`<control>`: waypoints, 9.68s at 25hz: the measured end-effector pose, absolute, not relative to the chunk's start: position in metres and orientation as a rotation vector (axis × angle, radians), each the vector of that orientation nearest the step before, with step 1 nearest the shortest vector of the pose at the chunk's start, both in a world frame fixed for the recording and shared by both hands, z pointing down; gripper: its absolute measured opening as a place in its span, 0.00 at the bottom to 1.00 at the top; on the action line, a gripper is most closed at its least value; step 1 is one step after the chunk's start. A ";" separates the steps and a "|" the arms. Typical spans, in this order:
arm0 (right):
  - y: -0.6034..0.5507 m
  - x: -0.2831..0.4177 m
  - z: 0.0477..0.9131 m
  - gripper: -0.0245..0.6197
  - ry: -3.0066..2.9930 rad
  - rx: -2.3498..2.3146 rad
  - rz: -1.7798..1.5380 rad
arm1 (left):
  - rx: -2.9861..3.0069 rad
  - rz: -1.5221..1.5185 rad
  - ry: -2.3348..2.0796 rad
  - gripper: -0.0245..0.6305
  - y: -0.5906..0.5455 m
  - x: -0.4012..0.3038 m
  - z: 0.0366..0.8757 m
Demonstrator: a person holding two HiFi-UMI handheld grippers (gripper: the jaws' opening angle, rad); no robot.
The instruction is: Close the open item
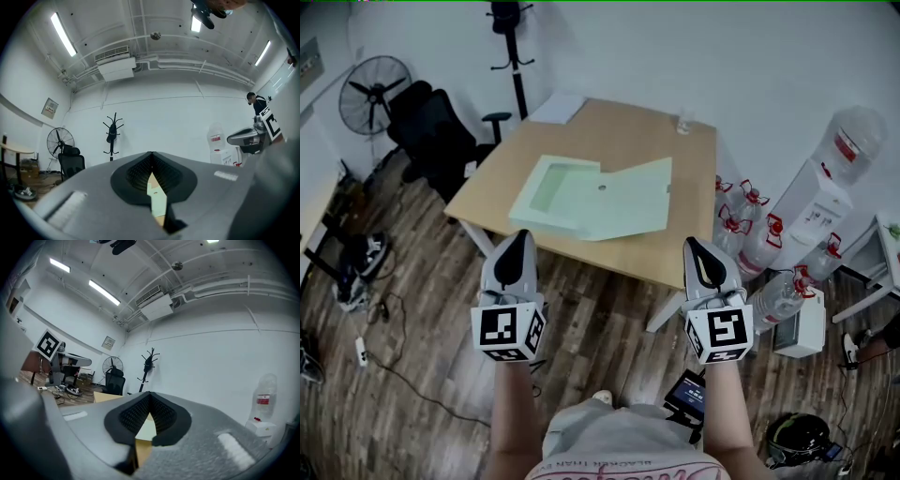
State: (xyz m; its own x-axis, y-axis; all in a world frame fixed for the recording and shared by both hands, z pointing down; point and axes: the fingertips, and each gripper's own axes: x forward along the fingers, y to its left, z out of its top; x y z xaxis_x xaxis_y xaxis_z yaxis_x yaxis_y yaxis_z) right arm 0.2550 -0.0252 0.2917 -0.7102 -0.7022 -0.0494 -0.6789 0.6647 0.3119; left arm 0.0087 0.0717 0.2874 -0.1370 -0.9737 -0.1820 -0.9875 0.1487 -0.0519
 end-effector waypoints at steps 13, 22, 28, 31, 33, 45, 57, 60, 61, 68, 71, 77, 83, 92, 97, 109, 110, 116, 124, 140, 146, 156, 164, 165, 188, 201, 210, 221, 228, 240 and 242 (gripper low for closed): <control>-0.047 0.249 0.305 0.04 -2.756 1.229 -0.420 | -1.988 0.130 2.244 0.06 0.050 -0.010 0.302; -0.077 0.243 0.310 0.04 -2.746 1.254 -0.404 | -2.004 0.131 2.229 0.06 0.018 -0.019 0.304; -0.107 0.235 0.312 0.04 -2.735 1.280 -0.396 | -2.023 0.114 2.221 0.06 -0.015 -0.028 0.307; -0.124 0.231 0.312 0.04 -2.727 1.293 -0.387 | -2.043 0.098 2.210 0.06 -0.034 -0.032 0.308; -0.136 0.228 0.313 0.04 -2.723 1.306 -0.379 | -2.053 0.084 2.200 0.06 -0.047 -0.036 0.307; -0.217 0.209 0.324 0.04 -2.681 1.412 -0.288 | -2.134 0.012 2.139 0.06 -0.141 -0.067 0.308; -0.281 0.231 0.341 0.04 -2.564 1.640 -0.162 | -2.264 -0.075 2.017 0.06 -0.232 -0.070 0.313; -0.290 0.238 0.348 0.04 -2.545 1.648 -0.136 | -2.298 -0.086 1.989 0.06 -0.250 -0.063 0.317; -0.292 0.239 0.351 0.04 -2.538 1.646 -0.127 | -2.309 -0.091 1.979 0.06 -0.255 -0.061 0.317; -0.306 0.245 0.380 0.04 -2.475 1.633 -0.042 | -2.359 -0.126 1.965 0.06 -0.280 -0.059 0.332; -0.308 0.245 0.397 0.04 -2.448 1.606 0.002 | -2.369 -0.131 1.980 0.06 -0.284 -0.060 0.340; -0.307 0.244 0.431 0.04 -2.407 1.548 0.073 | -2.393 -0.148 1.982 0.06 -0.282 -0.057 0.353; -0.306 0.242 0.469 0.04 -2.366 1.469 0.150 | -2.409 -0.168 2.004 0.06 -0.273 -0.060 0.368; -0.310 0.239 0.513 0.04 -2.305 1.267 0.299 | -2.430 -0.168 1.987 0.06 -0.274 -0.064 0.373; -0.311 0.228 0.529 0.04 -2.278 1.094 0.414 | -2.462 -0.187 1.949 0.06 -0.278 -0.065 0.377; -0.312 0.196 0.520 0.04 -2.317 0.759 0.555 | -2.481 -0.196 1.928 0.06 -0.283 -0.080 0.373; -0.312 0.193 0.517 0.04 -2.327 0.744 0.560 | -2.479 -0.197 1.927 0.06 -0.282 -0.081 0.373; -0.310 0.176 0.510 0.04 -2.365 0.671 0.605 | -2.463 -0.180 1.945 0.06 -0.283 -0.094 0.370; -0.309 0.161 0.503 0.04 -2.383 0.669 0.630 | -2.462 -0.194 1.923 0.06 -0.278 -0.105 0.364; -0.301 0.135 0.492 0.04 -2.399 0.774 0.678 | -2.513 -0.212 1.809 0.06 -0.284 -0.131 0.351; -0.296 0.122 0.488 0.04 -2.397 0.806 0.687 | -2.531 -0.214 1.773 0.06 -0.285 -0.141 0.348; -0.296 0.094 0.476 0.04 -2.447 0.827 0.727 | -2.531 -0.179 1.758 0.06 -0.288 -0.170 0.340; -0.294 0.076 0.469 0.04 -2.441 0.812 0.715 | -2.533 -0.149 1.764 0.06 -0.284 -0.188 0.338; -0.293 0.072 0.469 0.04 -2.439 0.809 0.714 | -2.533 -0.147 1.767 0.06 -0.284 -0.191 0.338; -0.287 0.004 0.474 0.04 -2.445 0.735 0.713 | -2.542 -0.122 1.813 0.06 -0.273 -0.242 0.349; -0.279 -0.037 0.479 0.04 -2.421 0.661 0.695 | -2.592 -0.067 1.801 0.06 -0.270 -0.250 0.357; -0.272 -0.063 0.486 0.04 -2.392 0.586 0.689 | -2.605 -0.078 1.809 0.06 -0.267 -0.257 0.365; -0.266 -0.094 0.503 0.04 -2.331 0.487 0.650 | -2.610 -0.115 1.820 0.06 -0.262 -0.270 0.374; -0.263 -0.106 0.509 0.04 -2.298 0.450 0.637 | -2.618 -0.121 1.829 0.06 -0.260 -0.277 0.378; -0.257 -0.127 0.524 0.04 -2.259 0.431 0.667 | -2.681 -0.187 1.771 0.06 -0.258 -0.279 0.394; -0.255 -0.130 0.527 0.04 -2.254 0.433 0.676 | -2.688 -0.196 1.756 0.06 -0.258 -0.280 0.395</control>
State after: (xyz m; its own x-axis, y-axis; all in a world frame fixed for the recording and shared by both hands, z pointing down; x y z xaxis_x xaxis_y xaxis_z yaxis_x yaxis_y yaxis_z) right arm -0.1299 -0.2548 0.5275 -0.6757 -0.1035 0.7299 -0.4879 0.8050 -0.3375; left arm -0.2800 -0.2583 0.3949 0.3972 -0.9067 0.1423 -0.9158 -0.4017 -0.0037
